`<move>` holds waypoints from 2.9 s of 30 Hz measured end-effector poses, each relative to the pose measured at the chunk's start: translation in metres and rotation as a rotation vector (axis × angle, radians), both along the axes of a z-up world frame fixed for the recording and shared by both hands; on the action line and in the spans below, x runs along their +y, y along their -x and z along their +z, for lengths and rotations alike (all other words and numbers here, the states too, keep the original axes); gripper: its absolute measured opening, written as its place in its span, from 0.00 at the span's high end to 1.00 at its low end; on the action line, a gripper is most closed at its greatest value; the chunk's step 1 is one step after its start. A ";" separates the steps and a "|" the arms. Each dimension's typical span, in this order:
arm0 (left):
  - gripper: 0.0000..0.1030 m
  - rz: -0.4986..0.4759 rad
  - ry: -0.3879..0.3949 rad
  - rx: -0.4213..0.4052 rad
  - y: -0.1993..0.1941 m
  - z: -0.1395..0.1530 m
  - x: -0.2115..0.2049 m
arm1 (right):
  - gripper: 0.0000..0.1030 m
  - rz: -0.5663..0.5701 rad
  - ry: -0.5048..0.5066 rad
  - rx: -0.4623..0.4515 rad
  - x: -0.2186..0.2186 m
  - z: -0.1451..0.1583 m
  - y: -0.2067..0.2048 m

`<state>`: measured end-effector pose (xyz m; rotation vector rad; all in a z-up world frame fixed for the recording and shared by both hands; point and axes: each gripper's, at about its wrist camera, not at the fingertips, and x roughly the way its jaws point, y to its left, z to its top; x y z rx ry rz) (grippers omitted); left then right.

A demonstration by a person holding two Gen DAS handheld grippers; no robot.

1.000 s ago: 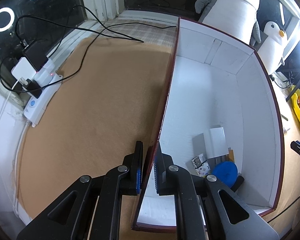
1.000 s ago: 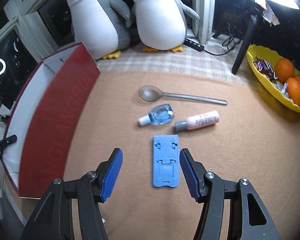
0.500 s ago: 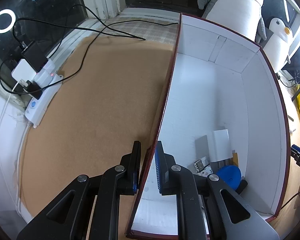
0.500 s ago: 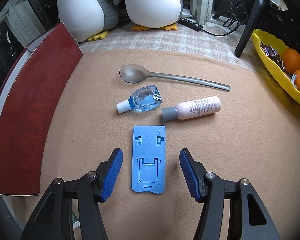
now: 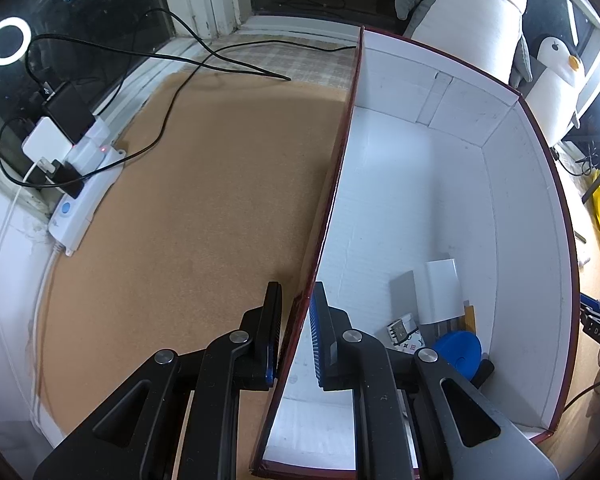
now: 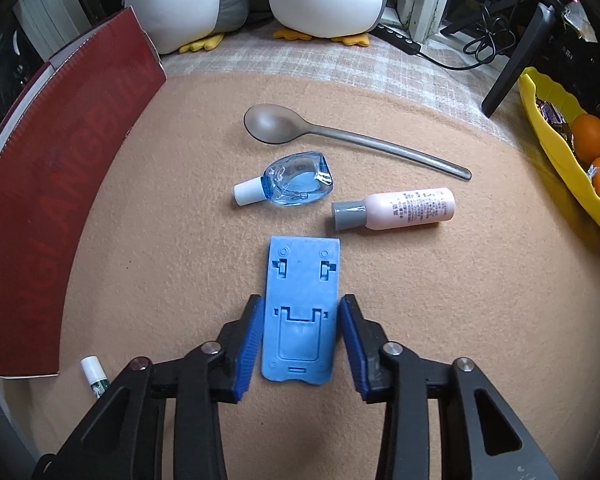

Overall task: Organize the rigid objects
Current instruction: 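Move the right tool to the blue phone stand and grasp it, then carry the blue phone stand into the box and release it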

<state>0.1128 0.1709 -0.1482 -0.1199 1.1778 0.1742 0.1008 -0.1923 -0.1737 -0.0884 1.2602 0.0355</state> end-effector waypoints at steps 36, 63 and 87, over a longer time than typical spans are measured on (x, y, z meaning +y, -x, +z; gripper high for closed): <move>0.88 -0.019 0.108 -0.068 0.023 0.000 0.021 | 0.68 0.218 -0.111 -0.215 0.146 0.112 0.034; 0.90 -0.052 0.168 -0.098 0.024 -0.006 0.031 | 0.68 0.386 -0.107 -0.132 0.260 0.075 0.043; 0.91 -0.052 0.149 -0.090 0.023 -0.005 0.028 | 0.52 0.381 -0.137 -0.157 0.255 0.081 0.047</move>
